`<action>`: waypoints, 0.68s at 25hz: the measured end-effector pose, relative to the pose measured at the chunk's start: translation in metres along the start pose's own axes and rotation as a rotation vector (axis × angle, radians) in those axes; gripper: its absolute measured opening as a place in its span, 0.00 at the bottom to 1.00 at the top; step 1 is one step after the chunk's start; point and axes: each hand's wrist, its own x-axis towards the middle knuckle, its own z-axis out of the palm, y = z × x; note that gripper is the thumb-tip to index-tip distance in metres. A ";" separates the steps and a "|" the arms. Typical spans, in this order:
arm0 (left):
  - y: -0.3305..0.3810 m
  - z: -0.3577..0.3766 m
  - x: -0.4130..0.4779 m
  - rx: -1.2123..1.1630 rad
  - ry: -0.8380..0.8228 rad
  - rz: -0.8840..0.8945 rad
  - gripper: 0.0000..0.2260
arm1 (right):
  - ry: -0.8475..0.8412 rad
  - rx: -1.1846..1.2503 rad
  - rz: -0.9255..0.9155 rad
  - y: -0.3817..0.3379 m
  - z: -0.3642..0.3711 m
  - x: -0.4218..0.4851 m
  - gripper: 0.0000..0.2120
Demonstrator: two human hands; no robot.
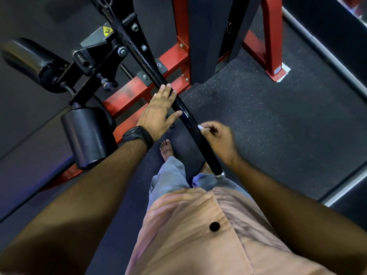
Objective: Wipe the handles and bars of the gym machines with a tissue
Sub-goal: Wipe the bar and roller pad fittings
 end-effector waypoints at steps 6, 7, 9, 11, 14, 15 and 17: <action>-0.012 -0.012 0.010 0.095 -0.052 0.101 0.26 | 0.052 -0.467 -0.619 -0.002 0.020 0.013 0.09; -0.011 -0.012 0.011 0.120 -0.055 0.106 0.26 | 0.058 -0.524 -0.669 0.003 0.021 0.013 0.09; -0.009 -0.009 0.010 0.138 -0.036 0.107 0.25 | 0.033 -0.656 -0.752 0.002 0.021 0.017 0.08; -0.010 -0.009 0.010 0.143 -0.028 0.103 0.25 | -0.022 -0.804 -0.866 0.002 0.016 0.018 0.06; -0.013 -0.012 0.012 0.159 -0.052 0.130 0.25 | -0.167 -1.031 -1.017 0.002 0.015 0.011 0.07; -0.014 -0.013 0.013 0.164 -0.059 0.150 0.25 | -0.209 -1.110 -1.050 -0.006 0.019 0.015 0.08; -0.021 -0.012 0.015 0.162 -0.055 0.188 0.24 | -0.260 -1.298 -1.102 -0.028 0.033 0.025 0.10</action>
